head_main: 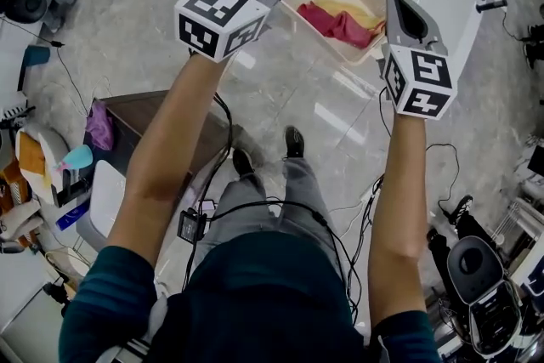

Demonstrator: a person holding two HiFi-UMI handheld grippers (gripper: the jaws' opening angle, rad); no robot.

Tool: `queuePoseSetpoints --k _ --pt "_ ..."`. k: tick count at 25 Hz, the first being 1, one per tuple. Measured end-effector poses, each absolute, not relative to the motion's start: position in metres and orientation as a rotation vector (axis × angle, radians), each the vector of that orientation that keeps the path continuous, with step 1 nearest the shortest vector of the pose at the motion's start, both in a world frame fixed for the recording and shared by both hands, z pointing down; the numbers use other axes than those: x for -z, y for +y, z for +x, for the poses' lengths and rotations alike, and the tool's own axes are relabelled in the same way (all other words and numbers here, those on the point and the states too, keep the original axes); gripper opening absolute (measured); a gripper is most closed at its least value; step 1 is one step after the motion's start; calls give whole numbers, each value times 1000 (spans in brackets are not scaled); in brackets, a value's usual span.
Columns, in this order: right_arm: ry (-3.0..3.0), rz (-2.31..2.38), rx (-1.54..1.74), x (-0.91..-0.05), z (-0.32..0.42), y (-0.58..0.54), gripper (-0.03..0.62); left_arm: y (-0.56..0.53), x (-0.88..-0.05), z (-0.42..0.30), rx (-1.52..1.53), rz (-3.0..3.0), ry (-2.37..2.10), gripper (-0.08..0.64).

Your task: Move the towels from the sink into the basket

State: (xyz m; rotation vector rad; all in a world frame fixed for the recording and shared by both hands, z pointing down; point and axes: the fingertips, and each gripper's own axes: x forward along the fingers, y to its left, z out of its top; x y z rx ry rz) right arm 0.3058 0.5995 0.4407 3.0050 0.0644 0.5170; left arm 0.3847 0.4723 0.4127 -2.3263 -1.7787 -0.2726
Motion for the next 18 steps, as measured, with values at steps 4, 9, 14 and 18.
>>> queuePoseSetpoints --k 4,9,14,18 --pt "58 3008 -457 -408 298 583 8 453 -381 378 217 -2364 -1773 12" --pt "50 3005 -414 -375 288 566 8 431 -346 367 157 -2394 -1765 12" --pt "39 2999 -388 -349 277 549 8 413 -318 353 115 -2404 -1764 12" --pt "32 2998 -384 -332 264 533 8 399 -301 337 102 -2407 -1769 12"
